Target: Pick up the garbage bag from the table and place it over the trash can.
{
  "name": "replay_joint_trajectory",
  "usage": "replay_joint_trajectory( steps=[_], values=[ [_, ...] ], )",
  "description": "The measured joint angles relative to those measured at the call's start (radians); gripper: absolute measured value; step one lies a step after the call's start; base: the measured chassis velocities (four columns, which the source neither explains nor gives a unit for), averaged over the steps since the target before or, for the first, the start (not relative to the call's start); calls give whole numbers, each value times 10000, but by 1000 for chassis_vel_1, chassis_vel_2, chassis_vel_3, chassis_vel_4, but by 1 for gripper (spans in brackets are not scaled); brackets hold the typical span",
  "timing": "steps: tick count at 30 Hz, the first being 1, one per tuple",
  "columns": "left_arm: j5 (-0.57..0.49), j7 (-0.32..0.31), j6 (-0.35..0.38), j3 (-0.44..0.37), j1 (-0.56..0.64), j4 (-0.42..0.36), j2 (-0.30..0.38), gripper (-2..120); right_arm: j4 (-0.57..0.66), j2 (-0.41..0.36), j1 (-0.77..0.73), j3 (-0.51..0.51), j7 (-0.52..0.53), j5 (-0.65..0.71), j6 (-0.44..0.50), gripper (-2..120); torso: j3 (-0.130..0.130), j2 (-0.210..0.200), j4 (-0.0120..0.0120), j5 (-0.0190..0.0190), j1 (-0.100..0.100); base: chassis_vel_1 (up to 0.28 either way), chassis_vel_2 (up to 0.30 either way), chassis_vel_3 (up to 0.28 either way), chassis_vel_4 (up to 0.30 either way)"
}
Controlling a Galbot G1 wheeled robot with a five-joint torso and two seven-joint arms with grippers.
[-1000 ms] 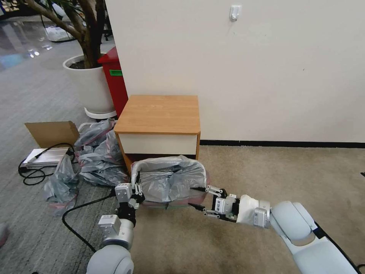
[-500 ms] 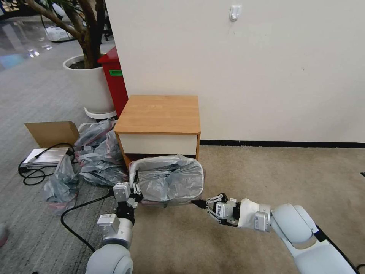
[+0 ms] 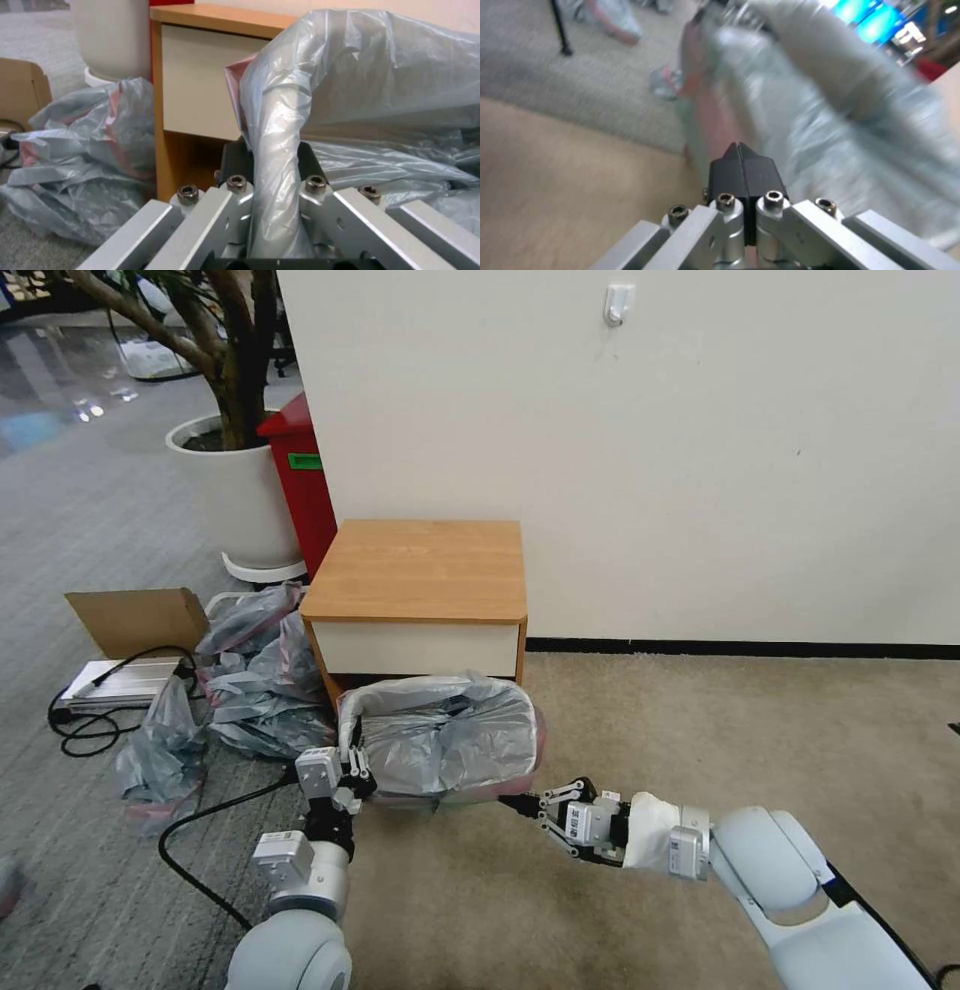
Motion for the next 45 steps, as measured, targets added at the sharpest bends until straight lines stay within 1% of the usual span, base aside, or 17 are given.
replay_joint_trajectory(
  steps=[6,12,22,24,25,26,28,29,32,33,37,38,40,41,42,45],
  values=[
    [2,-2,-9,33,-16,13,2,5,-48,-19,151,14,251,33,-21,0,0,0,2,0,0,0,0,0,0],
    [14,-2,-29,82,32,-22,2,5,-497,-34,350,-69,338,-90,-70,0,0,0,1,0,0,0,0,0,0],
    [17,-5,-36,80,5,-31,-42,5,-509,20,186,-107,213,-260,-24,0,0,0,0,1,0,0,0,0,0],
    [17,-10,-37,88,-9,-31,-59,5,-499,25,145,-88,28,-273,-18,0,0,0,1,1,0,0,0,0,0],
    [17,-11,-36,90,-10,-31,-66,5,-489,11,120,-84,-34,-278,-17,5,0,0,0,1,0,0,0,0,0],
    [17,-11,-36,90,-10,-31,-66,5,-489,11,120,-84,-34,-278,-17,5,0,0,0,1,0,0,0,0,0],
    [17,-14,-37,90,-10,-31,-73,5,-487,3,85,-79,-110,-284,-5,14,0,0,0,1,0,0,0,0,0],
    [17,-14,-37,90,-10,-31,-73,5,-487,3,85,-79,-110,-284,-5,14,0,0,0,1,0,0,0,0,0],
    [11,-17,-37,71,-17,-22,-79,5,-389,62,-13,-28,-163,-264,114,28,0,-1,0,1,0,0,0,0,0],
    [11,-17,-37,71,-17,-22,-79,5,-389,62,-13,-28,-163,-264,114,28,0,-1,0,1,0,0,0,0,0],
    [-42,-12,3,-52,-27,42,-26,5,58,229,-347,357,28,-33,379,48,-1,0,1,0,0,0,0,0,0],
    [-42,-12,3,-52,-27,42,-26,5,58,229,-347,357,28,-33,379,48,-1,0,1,0,0,0,0,0,0],
    [-53,12,26,-98,-26,40,42,5,86,238,-384,602,56,12,430,57,0,0,0,0,0,0,0,0,0],
    [-64,25,37,-125,-26,24,89,5,57,187,-375,727,66,109,435,62,0,0,0,1,0,0,0,0,0],
    [-64,25,37,-125,-26,24,89,5,57,187,-375,727,66,109,435,62,0,0,0,1,0,0,0,0,0],
    [-100,51,43,-144,-32,-54,157,5,-98,-79,-272,731,86,212,430,77,0,0,0,0,0,0,0,0,0]
  ],
)
